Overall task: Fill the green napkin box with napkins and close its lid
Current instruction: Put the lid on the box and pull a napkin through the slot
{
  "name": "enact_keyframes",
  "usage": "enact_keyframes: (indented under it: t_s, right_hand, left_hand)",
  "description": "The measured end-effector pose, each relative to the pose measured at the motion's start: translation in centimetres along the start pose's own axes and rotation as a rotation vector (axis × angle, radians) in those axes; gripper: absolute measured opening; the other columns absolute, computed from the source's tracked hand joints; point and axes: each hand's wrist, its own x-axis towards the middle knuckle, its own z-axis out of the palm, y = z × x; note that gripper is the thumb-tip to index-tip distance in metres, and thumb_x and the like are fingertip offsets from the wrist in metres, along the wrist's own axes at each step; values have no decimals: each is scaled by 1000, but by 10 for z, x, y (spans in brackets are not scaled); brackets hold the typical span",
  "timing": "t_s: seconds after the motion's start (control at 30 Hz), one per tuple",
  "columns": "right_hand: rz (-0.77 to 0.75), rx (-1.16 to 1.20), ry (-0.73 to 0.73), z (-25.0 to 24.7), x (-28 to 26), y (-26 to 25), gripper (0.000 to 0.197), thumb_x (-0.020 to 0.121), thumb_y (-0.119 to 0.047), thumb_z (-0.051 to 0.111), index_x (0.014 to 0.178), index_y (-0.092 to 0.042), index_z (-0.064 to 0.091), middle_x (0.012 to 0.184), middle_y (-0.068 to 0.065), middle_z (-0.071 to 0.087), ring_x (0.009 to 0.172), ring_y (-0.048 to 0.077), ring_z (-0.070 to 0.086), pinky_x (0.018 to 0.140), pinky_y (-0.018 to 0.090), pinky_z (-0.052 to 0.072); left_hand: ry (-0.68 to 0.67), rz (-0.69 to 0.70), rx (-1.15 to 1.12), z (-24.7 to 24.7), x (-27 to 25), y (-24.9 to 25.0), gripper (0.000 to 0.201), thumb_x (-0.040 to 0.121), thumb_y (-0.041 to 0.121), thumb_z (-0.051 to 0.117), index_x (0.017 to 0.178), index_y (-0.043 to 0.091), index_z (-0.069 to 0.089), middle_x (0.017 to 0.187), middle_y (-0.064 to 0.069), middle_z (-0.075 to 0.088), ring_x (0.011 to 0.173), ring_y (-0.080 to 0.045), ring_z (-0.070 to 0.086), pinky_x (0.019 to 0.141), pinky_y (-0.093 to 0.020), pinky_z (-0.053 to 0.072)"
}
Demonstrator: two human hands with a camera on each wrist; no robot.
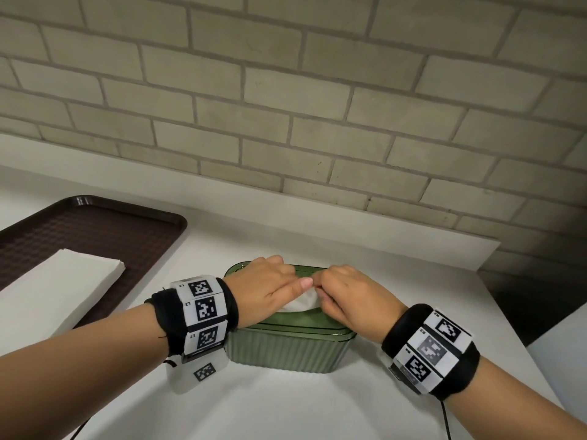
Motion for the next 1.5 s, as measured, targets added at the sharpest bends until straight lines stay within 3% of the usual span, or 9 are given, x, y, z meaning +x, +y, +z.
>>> enact_keyframes:
  t_s: [0.13, 0.33, 0.4, 0.5, 0.77, 0.9, 1.07, 1.2, 1.5]
  right_hand:
    - [94, 66, -78, -1, -3, -2, 15, 93, -22, 38, 93, -12, 49, 75, 3, 57, 69, 13, 45, 66, 24, 39]
    - [418, 419, -211, -7, -5, -3, 20, 87, -26, 41, 105, -20, 49, 88, -1, 53, 83, 7, 47, 75, 19, 40]
    - [358, 357, -278, -6, -5, 2, 34, 82, -24, 45, 114, -18, 55, 90, 2, 55, 87, 11, 47, 80, 21, 39]
    - [283, 288, -318, -4, -5, 5, 37, 74, -33, 41, 95, -10, 61, 85, 4, 51, 82, 13, 44, 73, 24, 38]
    - [338, 390, -345, -5, -2, 9, 23, 80, -32, 50, 93, -15, 57, 95, 3, 47, 88, 11, 44, 81, 30, 42]
    - [290, 391, -295, -4, -2, 11, 16, 80, -41, 51, 83, -25, 51, 86, -3, 48, 78, 4, 43, 72, 24, 40]
    - [316, 363, -285, -7, -2, 15, 30, 85, -30, 65, 74, -35, 37, 72, -16, 43, 70, -1, 40, 64, 17, 34]
    - [360, 384, -272, -7, -1, 15, 37, 81, -28, 71, 76, -33, 35, 70, -16, 43, 64, 3, 40, 57, 15, 32]
    - [331, 386, -291, -8, 3, 20, 11, 80, -29, 73, 85, -26, 64, 77, -12, 47, 70, 2, 48, 62, 10, 33]
  left_hand:
    - [18, -13, -66, 5, 1, -1, 49, 79, 54, -2, 81, 27, 39, 81, 10, 40, 85, -11, 34, 84, -28, 32]
    - [-9, -14, -112, 6, 5, -6, 53, 72, 61, 19, 95, 28, 54, 77, 20, 43, 87, -5, 36, 83, -22, 29]
    - [-6, -15, -138, 3, 4, -8, 55, 69, 60, 23, 96, 26, 57, 76, 20, 44, 86, -5, 38, 81, -21, 27]
    - [-23, -29, -133, -2, 2, -15, 63, 67, 55, 18, 98, 24, 63, 82, 18, 48, 89, -5, 39, 85, -21, 29]
    - [-253, 1, 253, -16, -1, -30, 70, 77, 61, 6, 116, 33, 57, 111, 10, 50, 106, -10, 39, 89, -24, 27]
    - [-314, 82, 364, -24, 6, -27, 43, 93, 49, 26, 118, 29, 55, 114, 6, 50, 107, -14, 39, 90, -28, 33]
    - [-147, 140, 295, -25, 3, -28, 58, 84, 52, 13, 110, 24, 57, 108, 6, 56, 101, -16, 47, 84, -29, 37]
    - [53, 219, 200, -20, -8, -27, 36, 84, 40, 29, 90, 18, 56, 84, 1, 60, 80, -19, 54, 72, -24, 36]
    - [-1, 125, 65, -23, -7, -23, 38, 80, 46, 25, 94, 18, 47, 81, 9, 46, 74, -13, 44, 67, -21, 32]
